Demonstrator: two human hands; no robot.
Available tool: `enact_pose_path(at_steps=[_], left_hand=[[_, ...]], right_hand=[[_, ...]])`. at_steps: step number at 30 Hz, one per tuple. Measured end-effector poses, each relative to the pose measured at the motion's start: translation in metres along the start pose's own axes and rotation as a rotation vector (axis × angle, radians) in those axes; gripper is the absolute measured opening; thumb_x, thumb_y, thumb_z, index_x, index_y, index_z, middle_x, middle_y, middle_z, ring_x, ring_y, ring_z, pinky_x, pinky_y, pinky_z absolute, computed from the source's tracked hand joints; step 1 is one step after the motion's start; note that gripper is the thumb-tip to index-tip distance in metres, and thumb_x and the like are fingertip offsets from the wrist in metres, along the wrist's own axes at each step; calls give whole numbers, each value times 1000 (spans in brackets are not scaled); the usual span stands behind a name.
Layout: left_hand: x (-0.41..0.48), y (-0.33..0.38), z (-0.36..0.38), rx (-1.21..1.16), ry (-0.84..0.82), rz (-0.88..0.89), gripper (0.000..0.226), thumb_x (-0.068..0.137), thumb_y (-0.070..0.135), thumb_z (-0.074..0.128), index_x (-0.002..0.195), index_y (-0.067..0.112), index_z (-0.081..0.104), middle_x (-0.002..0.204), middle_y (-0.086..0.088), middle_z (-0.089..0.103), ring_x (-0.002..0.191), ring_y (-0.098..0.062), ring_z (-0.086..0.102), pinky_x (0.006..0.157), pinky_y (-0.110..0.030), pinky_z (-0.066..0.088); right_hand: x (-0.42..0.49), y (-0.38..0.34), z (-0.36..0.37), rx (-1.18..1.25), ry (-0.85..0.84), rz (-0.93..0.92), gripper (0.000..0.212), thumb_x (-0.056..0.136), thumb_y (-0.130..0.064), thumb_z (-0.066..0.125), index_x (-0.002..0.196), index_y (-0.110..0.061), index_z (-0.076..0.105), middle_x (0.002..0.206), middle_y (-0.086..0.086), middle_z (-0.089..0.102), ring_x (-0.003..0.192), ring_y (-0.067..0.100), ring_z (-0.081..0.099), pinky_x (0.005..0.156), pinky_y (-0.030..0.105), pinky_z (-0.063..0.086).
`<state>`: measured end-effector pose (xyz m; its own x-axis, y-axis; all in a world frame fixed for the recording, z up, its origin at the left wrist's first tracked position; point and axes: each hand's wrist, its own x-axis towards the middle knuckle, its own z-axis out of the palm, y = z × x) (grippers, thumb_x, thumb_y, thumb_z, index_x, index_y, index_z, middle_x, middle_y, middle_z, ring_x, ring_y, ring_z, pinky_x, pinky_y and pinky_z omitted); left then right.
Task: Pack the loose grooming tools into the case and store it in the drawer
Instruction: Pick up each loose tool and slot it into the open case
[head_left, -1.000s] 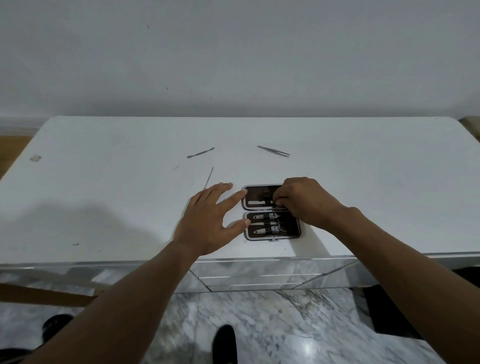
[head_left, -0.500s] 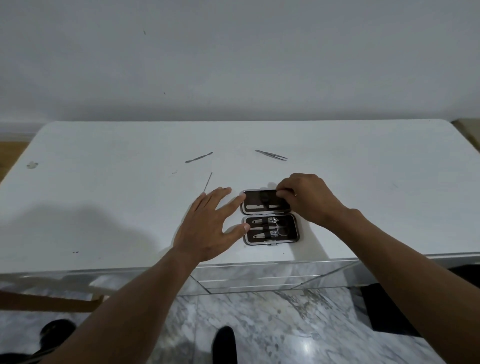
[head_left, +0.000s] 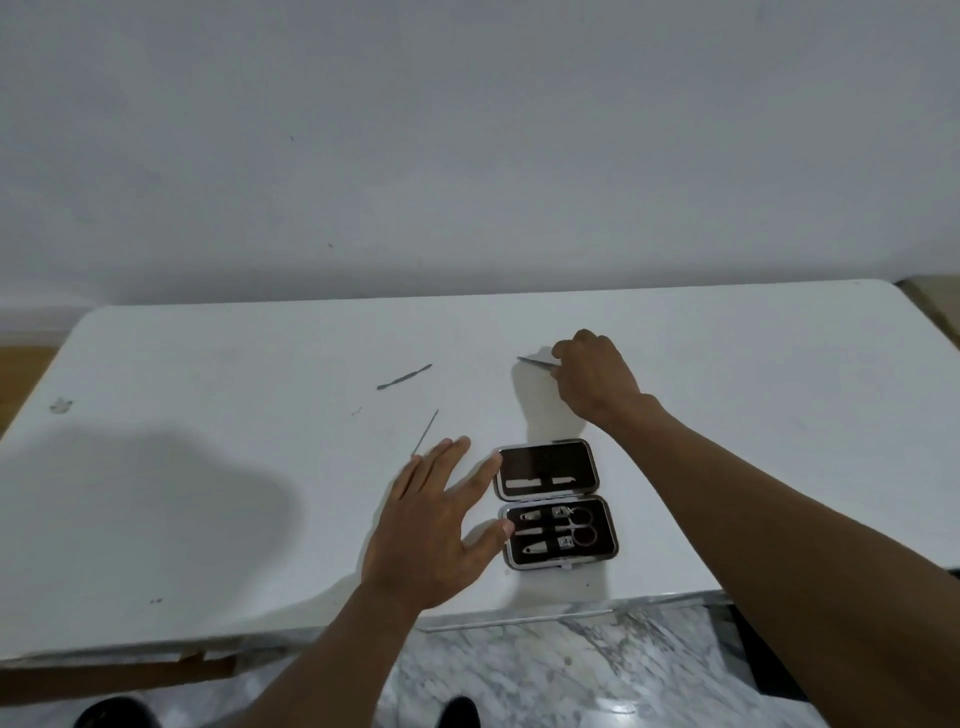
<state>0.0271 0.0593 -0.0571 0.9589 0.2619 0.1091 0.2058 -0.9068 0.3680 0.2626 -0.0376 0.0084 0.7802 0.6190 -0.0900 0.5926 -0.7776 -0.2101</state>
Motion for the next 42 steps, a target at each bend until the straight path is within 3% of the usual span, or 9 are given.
enact_pose_path(at_steps=[5, 8, 12, 15, 22, 26, 32, 37, 42], left_hand=[[0, 2, -1, 14, -2, 1, 67, 90, 69, 37, 150, 41, 28, 157, 2, 31, 147, -15, 19, 119, -41, 22], [-1, 3, -1, 15, 1, 3, 67, 90, 68, 38, 150, 40, 30, 157, 1, 33, 147, -16, 21, 118, -41, 24], [0, 3, -2, 19, 1, 6, 67, 89, 68, 39, 150, 40, 30, 156, 1, 34, 146, -17, 23, 118, -41, 25], [0, 3, -1, 18, 8, 2, 66, 89, 68, 41, 149, 40, 32, 155, 0, 36, 145, -17, 25, 117, -42, 27], [-1, 2, 2, 40, 20, 4, 66, 90, 69, 39, 148, 40, 33, 154, 1, 36, 144, -18, 28, 116, -44, 28], [-1, 1, 5, 54, 46, 11, 65, 90, 67, 40, 147, 37, 38, 152, -1, 40, 141, -20, 33, 115, -45, 30], [-1, 1, 6, 61, 46, -1, 65, 89, 70, 35, 147, 39, 37, 153, 1, 37, 142, -17, 29, 116, -40, 24], [0, 0, 6, 68, 33, -6, 66, 89, 71, 31, 148, 40, 34, 155, 1, 36, 143, -17, 28, 116, -41, 24], [1, -1, 6, 78, 35, -19, 67, 89, 72, 30, 148, 41, 34, 154, 3, 35, 141, -18, 29, 113, -41, 27]], right_hand=[[8, -2, 2, -13, -44, 56, 17, 86, -4, 49, 95, -1, 63, 99, 15, 61, 92, 34, 60, 69, 32, 42], [4, -3, -1, -1, -81, 91, 15, 86, -11, 50, 96, -3, 58, 94, 13, 59, 90, 35, 59, 66, 33, 39], [-9, 0, -8, 31, -117, 104, 21, 85, -10, 52, 106, -7, 58, 102, 14, 63, 91, 36, 61, 72, 37, 51], [-22, 7, -9, 59, -120, 43, 23, 81, -4, 49, 97, -8, 66, 100, 12, 69, 87, 33, 64, 76, 40, 56], [-63, 24, -16, 207, -78, -27, 8, 89, -21, 60, 92, -20, 67, 85, -2, 68, 77, 23, 62, 69, 30, 47], [-83, 34, -14, 188, -67, -104, 10, 90, -15, 58, 94, -21, 65, 77, -2, 65, 73, 21, 57, 66, 29, 40], [-108, 50, -10, -51, -30, -226, 17, 91, -24, 55, 102, -27, 68, 99, -1, 67, 92, 26, 61, 70, 33, 46], [-112, 55, -10, -87, -19, -262, 18, 91, -24, 56, 103, -25, 69, 97, 6, 67, 91, 31, 61, 73, 37, 51], [-109, 44, -9, -79, -31, -301, 20, 91, -21, 56, 106, -23, 70, 99, 9, 68, 93, 32, 61, 71, 32, 41]])
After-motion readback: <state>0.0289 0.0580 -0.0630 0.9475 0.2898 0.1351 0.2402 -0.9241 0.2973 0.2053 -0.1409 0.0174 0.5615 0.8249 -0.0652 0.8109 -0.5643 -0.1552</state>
